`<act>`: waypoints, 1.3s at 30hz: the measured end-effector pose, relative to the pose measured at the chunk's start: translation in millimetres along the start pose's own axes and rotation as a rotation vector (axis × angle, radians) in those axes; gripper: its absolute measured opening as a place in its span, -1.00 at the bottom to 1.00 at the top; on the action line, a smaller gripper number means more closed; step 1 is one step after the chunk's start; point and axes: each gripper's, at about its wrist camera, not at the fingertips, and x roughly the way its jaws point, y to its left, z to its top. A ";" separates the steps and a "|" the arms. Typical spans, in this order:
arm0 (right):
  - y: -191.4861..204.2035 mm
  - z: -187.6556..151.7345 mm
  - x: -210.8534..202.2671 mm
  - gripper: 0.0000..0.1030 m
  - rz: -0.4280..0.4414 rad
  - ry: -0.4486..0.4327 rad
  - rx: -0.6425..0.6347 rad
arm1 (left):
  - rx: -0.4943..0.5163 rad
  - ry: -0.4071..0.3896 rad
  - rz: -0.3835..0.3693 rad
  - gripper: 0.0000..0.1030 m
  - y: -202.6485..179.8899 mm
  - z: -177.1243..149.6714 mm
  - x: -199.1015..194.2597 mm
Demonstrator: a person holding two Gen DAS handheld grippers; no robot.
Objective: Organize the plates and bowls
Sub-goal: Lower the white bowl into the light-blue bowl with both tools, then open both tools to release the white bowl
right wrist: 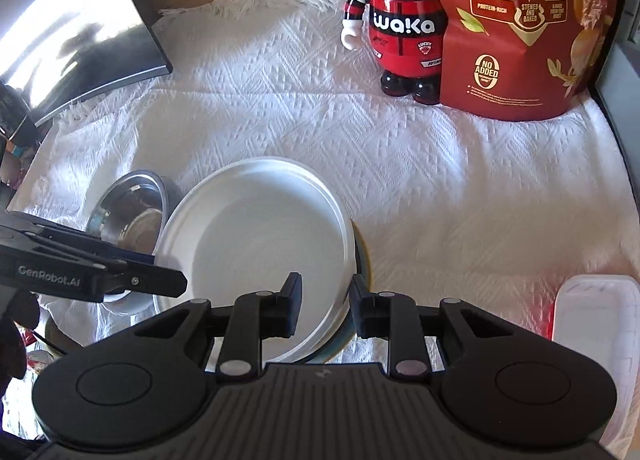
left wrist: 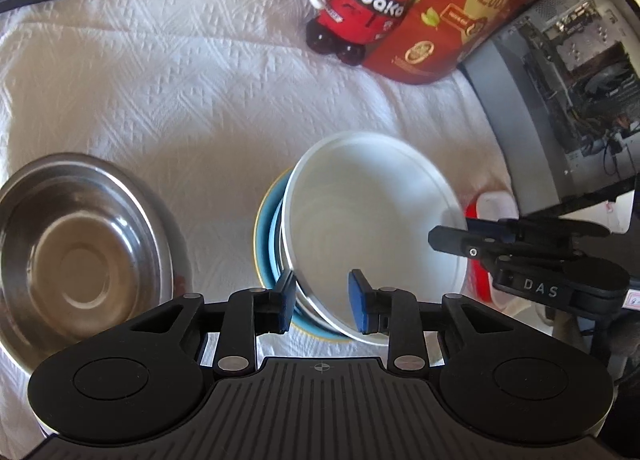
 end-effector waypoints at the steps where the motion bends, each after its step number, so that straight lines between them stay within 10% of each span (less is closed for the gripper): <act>1: -0.3 0.7 -0.5 -0.50 -0.004 -0.007 0.000 | -0.012 -0.010 -0.005 -0.38 1.2 1.7 -0.8; 30: -7.3 6.7 5.1 -0.46 -0.065 -0.046 0.029 | -0.109 -0.059 -0.125 -0.38 21.4 24.8 0.5; 39: 2.2 15.3 -0.3 -0.45 -0.054 -0.079 0.014 | -0.078 -0.063 -0.019 -0.39 26.4 22.8 5.9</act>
